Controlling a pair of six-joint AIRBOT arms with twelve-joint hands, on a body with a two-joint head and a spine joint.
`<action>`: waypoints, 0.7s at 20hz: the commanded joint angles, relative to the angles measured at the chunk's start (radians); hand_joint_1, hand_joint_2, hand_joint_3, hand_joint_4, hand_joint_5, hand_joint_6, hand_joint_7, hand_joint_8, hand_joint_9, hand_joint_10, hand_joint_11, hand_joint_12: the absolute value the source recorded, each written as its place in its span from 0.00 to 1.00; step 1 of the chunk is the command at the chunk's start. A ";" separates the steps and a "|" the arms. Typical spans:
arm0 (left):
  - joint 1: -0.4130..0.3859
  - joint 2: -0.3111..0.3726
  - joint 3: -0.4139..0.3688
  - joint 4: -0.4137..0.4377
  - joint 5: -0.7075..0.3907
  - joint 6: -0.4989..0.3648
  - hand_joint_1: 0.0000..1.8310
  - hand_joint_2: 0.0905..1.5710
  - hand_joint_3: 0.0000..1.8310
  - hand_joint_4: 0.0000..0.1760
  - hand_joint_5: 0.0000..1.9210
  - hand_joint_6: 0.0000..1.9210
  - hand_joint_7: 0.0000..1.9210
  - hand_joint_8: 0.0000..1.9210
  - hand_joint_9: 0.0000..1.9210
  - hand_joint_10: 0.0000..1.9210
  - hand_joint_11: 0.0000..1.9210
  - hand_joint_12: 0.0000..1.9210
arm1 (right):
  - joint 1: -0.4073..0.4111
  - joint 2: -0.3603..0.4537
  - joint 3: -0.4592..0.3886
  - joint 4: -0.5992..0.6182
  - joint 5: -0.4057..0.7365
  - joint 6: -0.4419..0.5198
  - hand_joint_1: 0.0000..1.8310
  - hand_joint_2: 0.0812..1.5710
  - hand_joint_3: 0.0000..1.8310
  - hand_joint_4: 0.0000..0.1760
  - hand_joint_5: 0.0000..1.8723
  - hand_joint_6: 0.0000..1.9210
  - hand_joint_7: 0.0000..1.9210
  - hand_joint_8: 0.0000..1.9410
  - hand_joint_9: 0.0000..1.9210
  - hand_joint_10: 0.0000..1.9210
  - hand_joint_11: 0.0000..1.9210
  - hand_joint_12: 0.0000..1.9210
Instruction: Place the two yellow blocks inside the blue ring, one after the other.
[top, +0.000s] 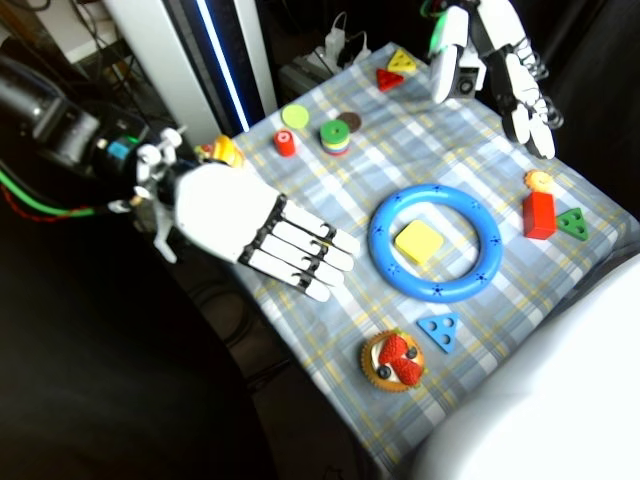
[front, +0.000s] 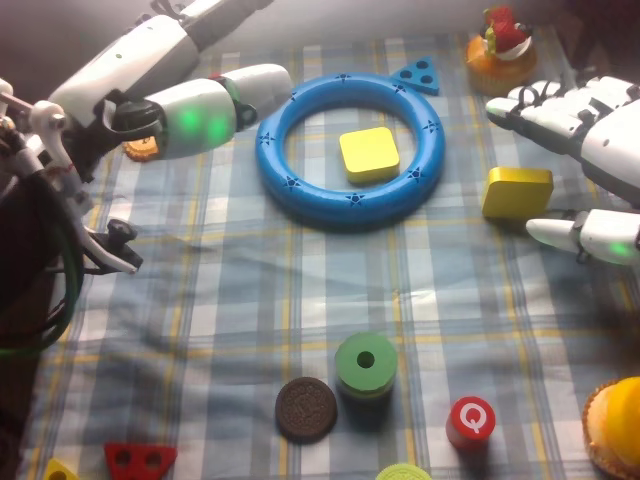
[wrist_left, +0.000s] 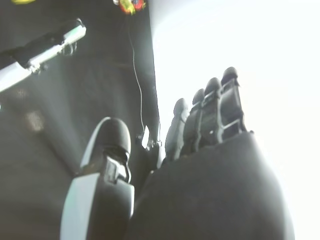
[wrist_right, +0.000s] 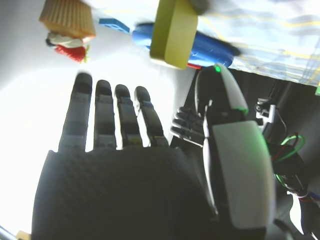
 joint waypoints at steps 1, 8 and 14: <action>-0.003 0.006 -0.002 0.019 -0.138 -0.010 0.19 0.89 0.00 0.17 0.05 0.01 0.02 0.00 0.00 0.00 0.00 0.00 | 0.019 -0.007 0.011 -0.005 0.100 0.004 0.41 0.81 0.00 0.00 0.12 0.05 0.22 0.15 0.08 0.35 0.00 0.73; 0.050 0.036 -0.020 0.000 -0.187 -0.040 0.16 0.89 0.00 0.23 0.06 0.01 0.03 0.00 0.00 0.00 0.00 0.00 | 0.071 -0.032 0.055 -0.035 0.087 0.073 0.64 0.80 0.00 0.00 0.31 0.72 0.42 0.75 0.41 0.72 0.36 0.93; 0.178 0.072 -0.071 -0.054 -0.323 -0.096 0.22 0.89 0.00 0.17 0.08 0.01 0.06 0.00 0.02 0.01 0.01 0.01 | 0.162 -0.052 0.075 -0.108 0.087 0.089 0.71 0.79 0.00 0.00 0.33 0.77 0.40 0.65 0.36 0.77 0.22 0.84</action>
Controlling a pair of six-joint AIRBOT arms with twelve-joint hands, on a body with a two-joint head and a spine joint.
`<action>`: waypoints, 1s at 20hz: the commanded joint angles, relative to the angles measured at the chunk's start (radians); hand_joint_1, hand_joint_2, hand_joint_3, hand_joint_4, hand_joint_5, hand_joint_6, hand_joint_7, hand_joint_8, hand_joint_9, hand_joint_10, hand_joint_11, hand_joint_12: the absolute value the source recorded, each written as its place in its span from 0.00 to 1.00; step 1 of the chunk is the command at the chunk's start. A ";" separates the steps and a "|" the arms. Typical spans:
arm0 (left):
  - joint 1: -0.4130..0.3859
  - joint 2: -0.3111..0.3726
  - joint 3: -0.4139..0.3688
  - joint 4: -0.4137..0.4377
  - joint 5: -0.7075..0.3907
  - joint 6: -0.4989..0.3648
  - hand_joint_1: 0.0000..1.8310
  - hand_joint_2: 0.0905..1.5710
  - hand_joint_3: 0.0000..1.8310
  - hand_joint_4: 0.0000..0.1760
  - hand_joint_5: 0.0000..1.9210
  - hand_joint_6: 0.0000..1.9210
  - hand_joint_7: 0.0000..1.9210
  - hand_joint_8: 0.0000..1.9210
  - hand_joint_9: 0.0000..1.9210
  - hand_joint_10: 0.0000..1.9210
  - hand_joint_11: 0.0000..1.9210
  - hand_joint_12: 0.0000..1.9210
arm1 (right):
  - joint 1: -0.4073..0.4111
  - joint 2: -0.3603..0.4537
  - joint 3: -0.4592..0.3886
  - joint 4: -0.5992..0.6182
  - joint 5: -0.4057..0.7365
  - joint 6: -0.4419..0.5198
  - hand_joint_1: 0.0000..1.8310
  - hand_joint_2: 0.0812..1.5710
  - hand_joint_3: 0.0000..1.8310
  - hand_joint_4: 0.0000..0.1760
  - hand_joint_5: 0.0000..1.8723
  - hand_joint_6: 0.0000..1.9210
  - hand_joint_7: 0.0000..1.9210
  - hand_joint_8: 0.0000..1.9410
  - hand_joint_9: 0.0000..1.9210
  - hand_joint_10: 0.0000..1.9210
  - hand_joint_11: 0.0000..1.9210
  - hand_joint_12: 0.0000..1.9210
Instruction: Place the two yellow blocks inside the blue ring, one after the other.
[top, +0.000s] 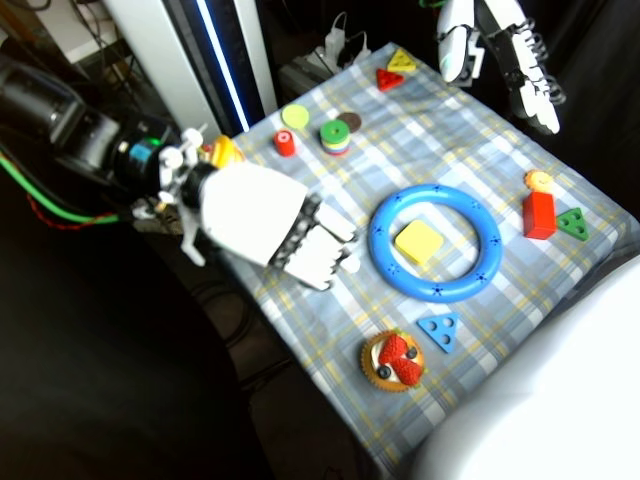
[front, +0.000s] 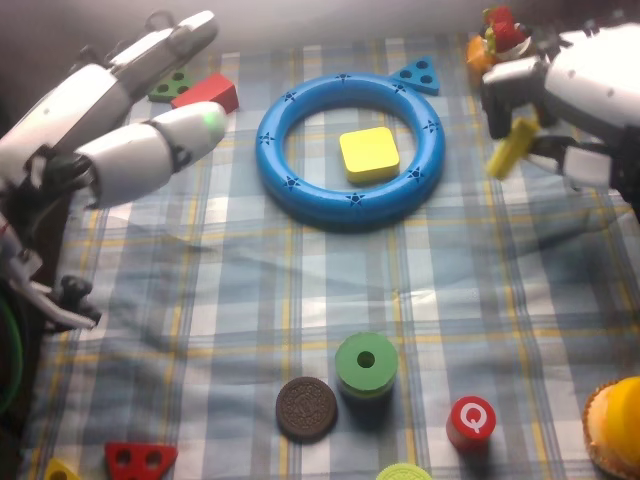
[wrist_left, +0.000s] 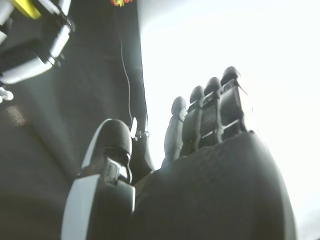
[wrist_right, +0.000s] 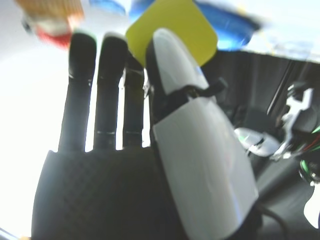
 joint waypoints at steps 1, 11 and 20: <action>-0.003 0.005 -0.004 0.017 -0.165 -0.023 0.23 0.89 0.00 0.18 0.08 0.00 0.06 0.00 0.01 0.00 0.01 0.01 | 0.032 -0.012 0.012 -0.025 0.101 0.004 0.72 0.79 0.00 0.00 0.32 0.76 0.40 0.66 0.35 0.81 0.23 0.83; 0.009 -0.015 0.016 -0.018 -0.160 -0.026 0.25 0.89 0.00 0.00 0.10 0.00 0.07 0.00 0.03 0.01 0.00 0.17 | 0.212 -0.251 0.220 -0.086 -0.099 0.004 0.65 0.79 0.00 0.00 0.32 0.74 0.42 0.71 0.39 0.62 0.34 0.77; 0.002 -0.026 0.027 -0.012 -0.149 -0.048 0.20 0.88 0.00 0.14 0.10 0.00 0.07 0.00 0.02 0.00 0.00 0.09 | 0.238 -0.320 0.272 -0.084 -0.164 0.004 0.33 0.79 0.00 0.38 0.00 0.00 0.05 0.00 0.05 0.15 0.00 0.61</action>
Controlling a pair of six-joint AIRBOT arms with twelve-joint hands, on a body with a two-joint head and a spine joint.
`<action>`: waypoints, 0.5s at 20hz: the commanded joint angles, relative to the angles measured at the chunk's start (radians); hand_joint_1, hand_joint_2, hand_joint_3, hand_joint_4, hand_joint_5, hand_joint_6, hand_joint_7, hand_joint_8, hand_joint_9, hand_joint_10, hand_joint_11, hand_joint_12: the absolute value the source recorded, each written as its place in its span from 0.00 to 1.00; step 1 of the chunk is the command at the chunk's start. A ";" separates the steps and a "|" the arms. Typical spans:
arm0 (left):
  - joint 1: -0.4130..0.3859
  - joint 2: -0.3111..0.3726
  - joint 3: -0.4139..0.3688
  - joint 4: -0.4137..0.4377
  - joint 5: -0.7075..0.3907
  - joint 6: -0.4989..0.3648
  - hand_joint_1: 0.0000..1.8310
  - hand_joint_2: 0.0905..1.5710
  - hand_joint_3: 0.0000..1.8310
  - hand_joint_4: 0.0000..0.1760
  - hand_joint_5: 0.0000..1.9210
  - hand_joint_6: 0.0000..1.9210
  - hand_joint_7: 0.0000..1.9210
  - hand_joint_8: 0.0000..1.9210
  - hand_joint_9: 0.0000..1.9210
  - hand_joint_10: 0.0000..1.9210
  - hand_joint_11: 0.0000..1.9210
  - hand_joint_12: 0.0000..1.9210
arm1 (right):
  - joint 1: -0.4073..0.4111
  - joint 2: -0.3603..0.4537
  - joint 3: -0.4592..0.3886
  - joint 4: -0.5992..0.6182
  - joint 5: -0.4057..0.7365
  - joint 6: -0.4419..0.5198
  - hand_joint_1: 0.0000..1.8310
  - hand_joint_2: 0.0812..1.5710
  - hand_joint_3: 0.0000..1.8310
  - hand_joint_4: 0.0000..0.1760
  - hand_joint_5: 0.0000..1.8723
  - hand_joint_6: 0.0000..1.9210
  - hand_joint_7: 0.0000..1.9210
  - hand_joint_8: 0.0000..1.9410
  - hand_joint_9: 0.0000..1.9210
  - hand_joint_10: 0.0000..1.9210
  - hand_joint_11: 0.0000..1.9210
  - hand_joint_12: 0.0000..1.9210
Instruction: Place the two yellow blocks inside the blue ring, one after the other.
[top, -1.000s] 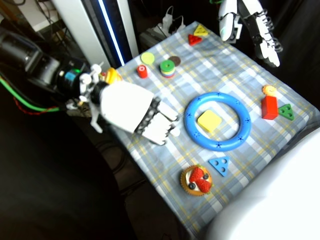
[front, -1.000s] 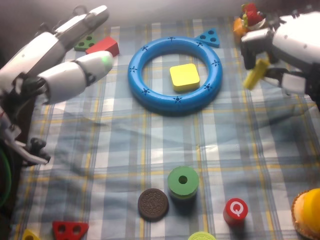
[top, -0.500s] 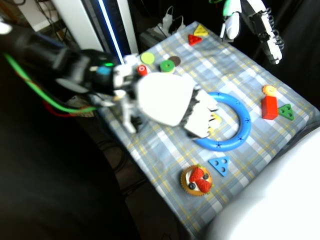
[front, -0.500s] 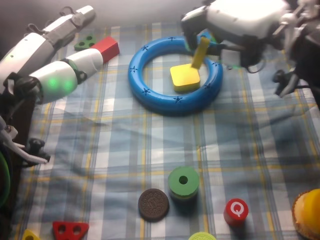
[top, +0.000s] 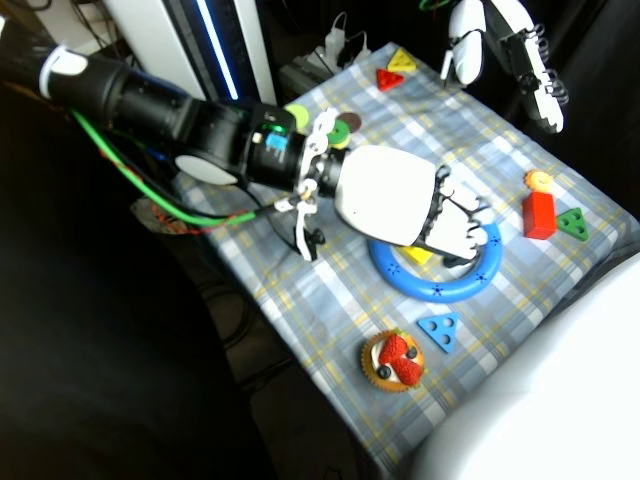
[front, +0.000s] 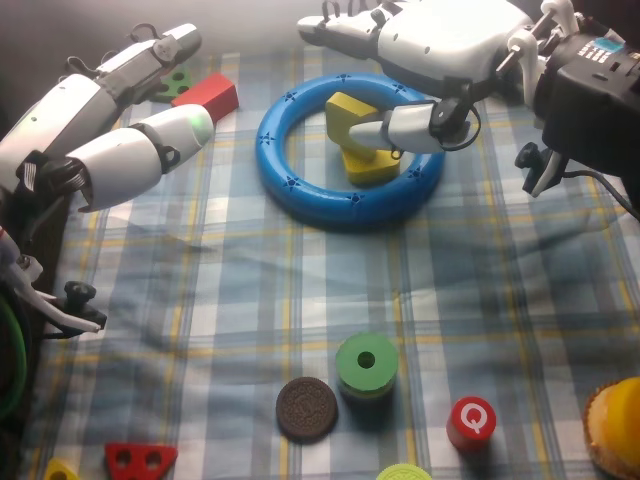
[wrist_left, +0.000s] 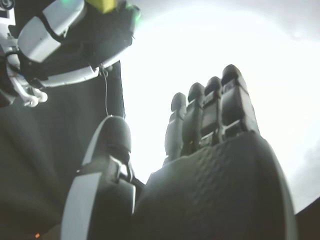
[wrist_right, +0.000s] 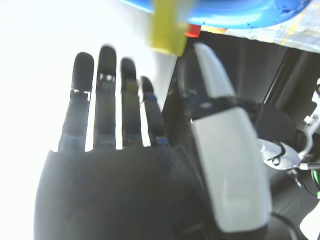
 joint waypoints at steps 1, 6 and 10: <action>-0.014 0.000 0.001 0.021 -0.121 -0.014 0.20 0.88 0.00 0.14 0.10 0.00 0.07 0.00 0.02 0.00 0.00 0.09 | 0.022 -0.001 -0.009 -0.005 0.105 0.002 0.33 0.79 0.00 0.38 0.00 0.00 0.05 0.00 0.05 0.15 0.00 0.61; 0.001 0.011 -0.016 0.022 -0.151 -0.025 0.21 0.90 0.00 0.17 0.08 0.00 0.04 0.00 0.00 0.00 0.00 0.00 | 0.021 0.115 -0.124 -0.008 0.180 0.002 0.22 0.78 0.00 0.60 0.00 0.00 0.00 0.00 0.00 0.16 0.00 0.76; 0.023 0.021 -0.026 0.025 -0.181 -0.053 0.22 0.89 0.00 0.10 0.08 0.00 0.05 0.00 0.01 0.00 0.00 0.05 | -0.040 0.260 -0.256 -0.020 0.324 0.002 0.14 0.79 0.00 0.48 0.00 0.00 0.00 0.00 0.00 0.00 0.00 0.30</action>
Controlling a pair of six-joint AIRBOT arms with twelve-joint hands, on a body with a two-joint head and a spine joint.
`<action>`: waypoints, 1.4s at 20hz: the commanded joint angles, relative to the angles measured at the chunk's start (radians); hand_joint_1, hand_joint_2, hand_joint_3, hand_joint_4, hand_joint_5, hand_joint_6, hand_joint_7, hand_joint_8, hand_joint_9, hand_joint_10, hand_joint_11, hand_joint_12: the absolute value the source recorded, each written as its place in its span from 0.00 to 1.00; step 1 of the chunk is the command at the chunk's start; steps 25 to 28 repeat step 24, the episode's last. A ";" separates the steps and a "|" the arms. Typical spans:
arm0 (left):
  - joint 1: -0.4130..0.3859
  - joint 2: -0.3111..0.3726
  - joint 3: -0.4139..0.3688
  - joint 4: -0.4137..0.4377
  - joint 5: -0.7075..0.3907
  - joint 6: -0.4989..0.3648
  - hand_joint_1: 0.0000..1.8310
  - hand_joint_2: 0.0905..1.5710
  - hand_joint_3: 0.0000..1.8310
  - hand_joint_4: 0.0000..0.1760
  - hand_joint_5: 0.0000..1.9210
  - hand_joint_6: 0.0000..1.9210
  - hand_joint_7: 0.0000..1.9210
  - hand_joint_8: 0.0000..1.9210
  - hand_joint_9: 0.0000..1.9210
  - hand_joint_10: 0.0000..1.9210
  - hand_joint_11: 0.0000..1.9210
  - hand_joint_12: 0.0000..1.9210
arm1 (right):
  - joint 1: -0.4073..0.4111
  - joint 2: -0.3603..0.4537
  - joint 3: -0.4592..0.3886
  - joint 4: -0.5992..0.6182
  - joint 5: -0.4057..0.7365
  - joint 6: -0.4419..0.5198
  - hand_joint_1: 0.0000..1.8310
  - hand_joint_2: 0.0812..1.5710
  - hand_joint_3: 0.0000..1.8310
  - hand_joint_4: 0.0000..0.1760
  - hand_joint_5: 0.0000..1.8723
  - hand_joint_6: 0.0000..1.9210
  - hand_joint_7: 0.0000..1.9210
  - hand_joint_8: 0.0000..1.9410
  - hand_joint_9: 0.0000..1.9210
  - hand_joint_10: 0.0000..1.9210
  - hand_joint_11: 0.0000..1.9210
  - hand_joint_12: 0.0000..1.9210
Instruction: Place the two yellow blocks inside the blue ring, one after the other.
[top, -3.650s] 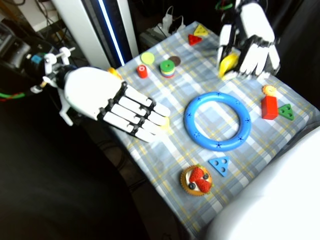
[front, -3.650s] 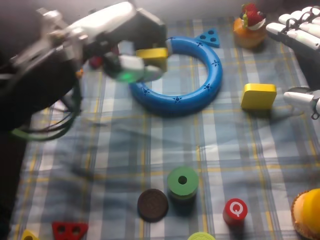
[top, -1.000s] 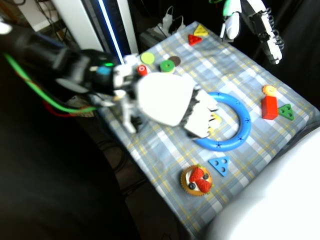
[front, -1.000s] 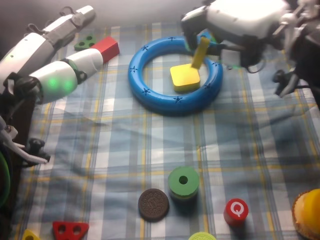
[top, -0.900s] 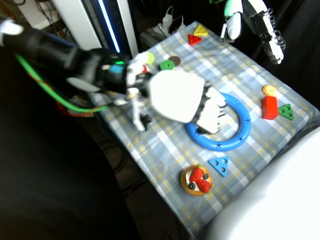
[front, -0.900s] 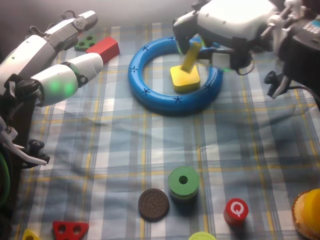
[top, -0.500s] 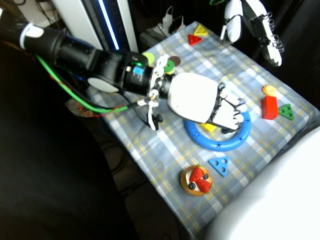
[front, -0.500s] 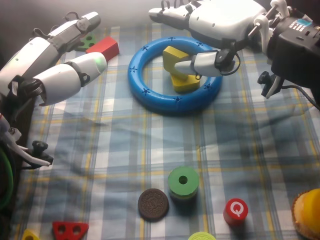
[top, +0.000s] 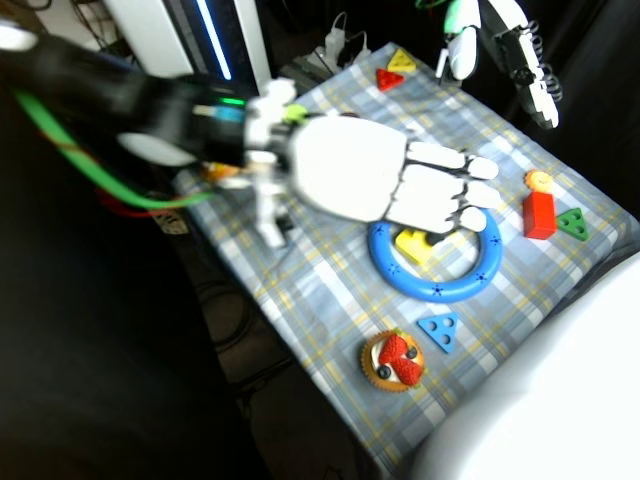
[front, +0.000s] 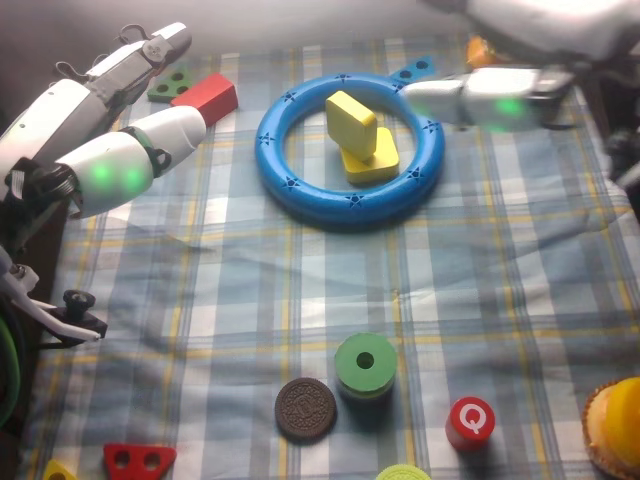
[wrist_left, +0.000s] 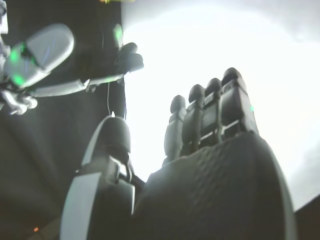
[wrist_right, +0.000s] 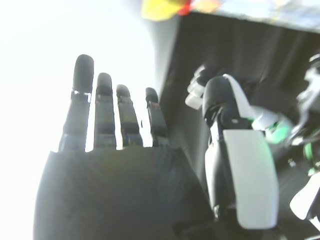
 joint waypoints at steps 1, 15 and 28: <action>-0.001 0.009 -0.002 0.024 -0.143 -0.013 0.21 0.89 0.00 0.12 0.08 0.00 0.05 0.00 0.01 0.00 0.00 0.01 | -0.003 0.009 -0.024 -0.017 0.168 0.004 0.14 0.79 0.00 0.51 0.00 0.00 0.00 0.00 0.02 0.01 0.00 0.36; 0.059 0.030 0.012 0.041 -0.303 -0.239 0.13 0.87 0.00 0.59 0.00 0.00 0.00 0.00 0.01 0.00 0.00 0.00 | -0.393 0.295 -0.259 0.109 0.698 0.073 0.24 0.81 0.00 0.22 0.00 0.00 0.00 0.00 0.00 0.00 0.04 0.02; 0.151 0.032 0.022 0.035 -0.581 -0.450 0.19 0.85 0.00 0.82 0.00 0.00 0.00 0.00 0.00 0.00 0.00 0.04 | -0.536 0.356 -0.328 0.178 1.013 0.077 0.22 0.78 0.00 0.31 0.00 0.00 0.00 0.00 0.00 0.00 0.00 0.01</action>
